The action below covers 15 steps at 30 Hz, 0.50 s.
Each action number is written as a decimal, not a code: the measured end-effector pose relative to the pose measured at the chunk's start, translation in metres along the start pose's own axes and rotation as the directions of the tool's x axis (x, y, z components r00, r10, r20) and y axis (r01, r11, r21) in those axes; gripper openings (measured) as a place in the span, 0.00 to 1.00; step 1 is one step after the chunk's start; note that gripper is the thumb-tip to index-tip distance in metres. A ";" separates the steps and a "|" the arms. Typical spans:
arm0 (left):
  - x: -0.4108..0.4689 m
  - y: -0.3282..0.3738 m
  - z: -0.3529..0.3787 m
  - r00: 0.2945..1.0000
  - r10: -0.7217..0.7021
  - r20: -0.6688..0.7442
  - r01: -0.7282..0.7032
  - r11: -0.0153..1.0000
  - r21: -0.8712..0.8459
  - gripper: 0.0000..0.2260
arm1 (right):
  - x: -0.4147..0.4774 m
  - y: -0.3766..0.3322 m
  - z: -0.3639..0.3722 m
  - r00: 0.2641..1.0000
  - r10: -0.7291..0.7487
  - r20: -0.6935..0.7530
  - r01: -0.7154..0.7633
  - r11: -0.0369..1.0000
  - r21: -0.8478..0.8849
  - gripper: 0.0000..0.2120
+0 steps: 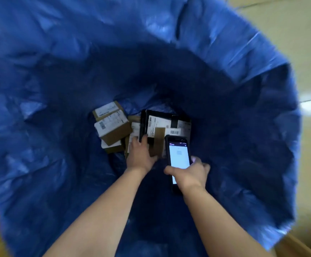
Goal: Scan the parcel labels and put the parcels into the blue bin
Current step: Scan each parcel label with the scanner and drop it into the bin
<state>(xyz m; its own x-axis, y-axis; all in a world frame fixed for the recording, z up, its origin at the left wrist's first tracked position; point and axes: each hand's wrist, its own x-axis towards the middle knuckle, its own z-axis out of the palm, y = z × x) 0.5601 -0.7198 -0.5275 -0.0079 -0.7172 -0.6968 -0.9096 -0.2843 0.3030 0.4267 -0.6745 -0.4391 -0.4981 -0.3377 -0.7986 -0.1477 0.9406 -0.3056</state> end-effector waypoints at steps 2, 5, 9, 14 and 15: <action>-0.025 0.001 -0.024 1.000 -0.003 0.001 0.003 1.000 0.001 0.35 | -0.028 -0.006 -0.016 0.999 -0.026 0.018 0.026 0.999 0.028 0.42; -0.072 0.011 -0.065 0.999 0.027 -0.039 -0.025 0.999 0.041 0.28 | -0.078 -0.016 -0.048 0.997 -0.062 0.039 0.058 0.994 0.096 0.42; -0.142 0.035 -0.119 0.986 0.137 -0.092 -0.133 0.990 0.046 0.20 | -0.154 -0.022 -0.102 0.983 -0.167 0.069 0.152 0.971 0.184 0.42; -0.222 0.092 -0.168 0.952 0.262 -0.156 -0.264 0.964 0.008 0.18 | -0.229 -0.019 -0.190 0.959 -0.283 0.000 0.274 0.927 0.255 0.33; -0.235 0.107 -0.173 0.937 0.310 -0.161 -0.313 0.950 0.007 0.17 | -0.238 -0.015 -0.210 0.957 -0.287 -0.035 0.284 0.913 0.293 0.34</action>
<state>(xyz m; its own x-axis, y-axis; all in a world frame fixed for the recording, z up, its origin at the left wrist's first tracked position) 0.5369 -0.6920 -0.2193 -0.2229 -0.8626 -0.4541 -0.8642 -0.0408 0.5016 0.3682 -0.6013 -0.1355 -0.4641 -0.5918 -0.6590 -0.0260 0.7528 -0.6578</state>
